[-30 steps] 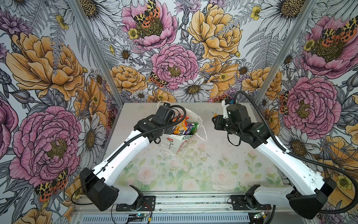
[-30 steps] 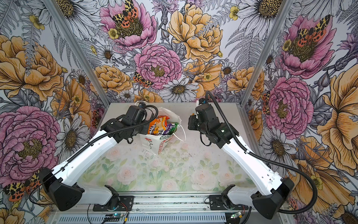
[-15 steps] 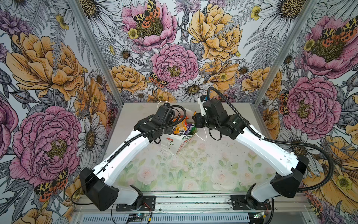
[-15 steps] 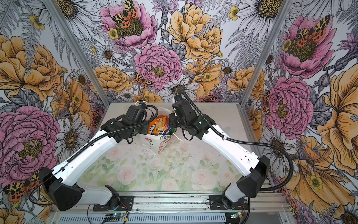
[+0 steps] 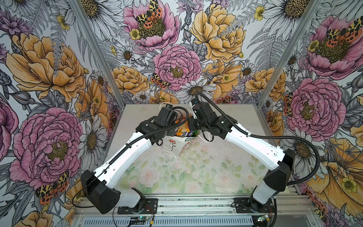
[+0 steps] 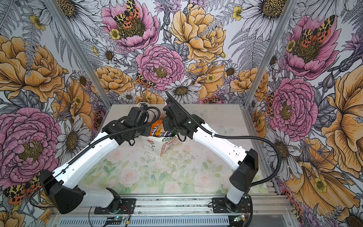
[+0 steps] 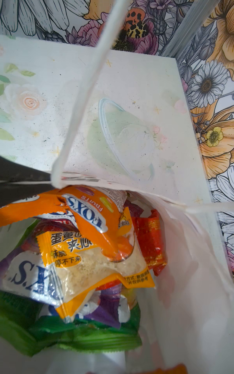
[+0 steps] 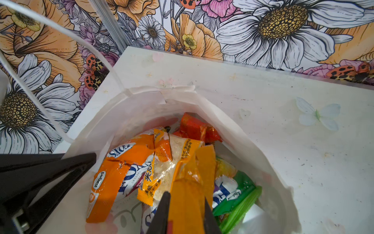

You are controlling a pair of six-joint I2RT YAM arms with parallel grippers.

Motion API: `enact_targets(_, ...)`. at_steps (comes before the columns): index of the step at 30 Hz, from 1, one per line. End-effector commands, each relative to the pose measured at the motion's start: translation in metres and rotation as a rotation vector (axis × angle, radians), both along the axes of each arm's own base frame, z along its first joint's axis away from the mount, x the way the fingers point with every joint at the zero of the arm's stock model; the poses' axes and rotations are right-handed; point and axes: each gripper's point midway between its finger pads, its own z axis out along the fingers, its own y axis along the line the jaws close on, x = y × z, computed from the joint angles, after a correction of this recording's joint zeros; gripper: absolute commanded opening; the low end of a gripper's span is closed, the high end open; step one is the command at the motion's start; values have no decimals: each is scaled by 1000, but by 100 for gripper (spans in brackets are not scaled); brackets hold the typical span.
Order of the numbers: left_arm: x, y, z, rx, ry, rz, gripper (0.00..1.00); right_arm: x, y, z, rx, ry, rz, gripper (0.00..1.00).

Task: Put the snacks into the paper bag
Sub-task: 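Lower the candy into the paper bag and open the right gripper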

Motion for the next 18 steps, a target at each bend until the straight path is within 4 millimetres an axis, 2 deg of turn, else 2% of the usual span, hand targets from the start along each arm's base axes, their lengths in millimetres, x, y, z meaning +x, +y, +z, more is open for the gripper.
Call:
enact_targets(1, 1, 4, 30, -60, -89, 17, 0, 11, 2, 9, -13, -52, -21, 0)
enact_targets(10, 1, 5, 31, -60, -91, 19, 0, 19, 7, -15, -61, -27, -35, 0)
enact_targets(16, 2, 5, 31, -61, -90, 20, 0, 17, 22, -26, -56, 4, -2, 0)
enact_targets(18, 2, 6, 31, -61, -90, 22, 0, 16, 28, -30, -51, 16, 12, 3)
